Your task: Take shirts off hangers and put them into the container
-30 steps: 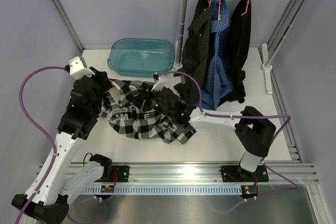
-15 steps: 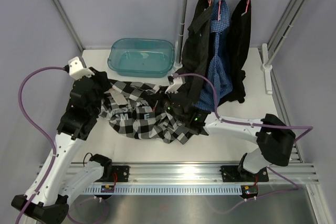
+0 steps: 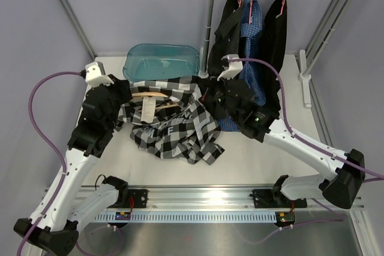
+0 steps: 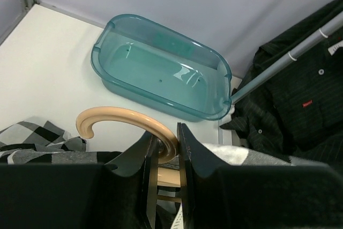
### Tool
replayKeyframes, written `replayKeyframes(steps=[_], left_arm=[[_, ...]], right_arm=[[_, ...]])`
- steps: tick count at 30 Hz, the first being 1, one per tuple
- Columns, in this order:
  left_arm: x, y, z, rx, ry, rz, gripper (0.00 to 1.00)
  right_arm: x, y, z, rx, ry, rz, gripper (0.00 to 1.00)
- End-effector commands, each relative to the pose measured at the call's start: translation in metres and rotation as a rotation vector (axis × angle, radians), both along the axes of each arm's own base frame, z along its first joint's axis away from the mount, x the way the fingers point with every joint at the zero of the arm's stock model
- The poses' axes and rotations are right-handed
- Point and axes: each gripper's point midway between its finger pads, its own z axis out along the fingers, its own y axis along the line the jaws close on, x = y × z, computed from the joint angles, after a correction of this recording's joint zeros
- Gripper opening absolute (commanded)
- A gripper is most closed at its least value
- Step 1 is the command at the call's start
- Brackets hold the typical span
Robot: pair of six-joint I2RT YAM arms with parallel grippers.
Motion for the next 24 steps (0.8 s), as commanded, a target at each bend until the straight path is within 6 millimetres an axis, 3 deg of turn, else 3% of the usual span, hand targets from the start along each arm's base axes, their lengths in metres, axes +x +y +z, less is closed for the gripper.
replayKeyframes(steps=[1,4,10,20,24], left_arm=[[0.005,-0.007,0.029,0.031,-0.081,-0.054,0.0],[0.005,-0.007,0.029,0.042,-0.08,-0.052,0.0],[0.001,-0.003,0.034,0.036,-0.113,-0.04,0.0],[-0.008,0.017,0.039,0.023,-0.138,0.058,0.0],[-0.01,0.02,0.043,0.023,-0.155,0.068,0.0]], right_arm=[[0.022,-0.03,0.011,-0.118,-0.015,-0.069,0.0],[0.037,-0.052,0.003,-0.124,0.04,-0.088,0.0],[0.04,-0.081,-0.038,-0.218,0.121,-0.133,0.0],[-0.01,-0.062,-0.138,-0.265,0.337,0.111,0.0],[-0.027,-0.056,-0.128,-0.25,0.329,0.195,0.0]])
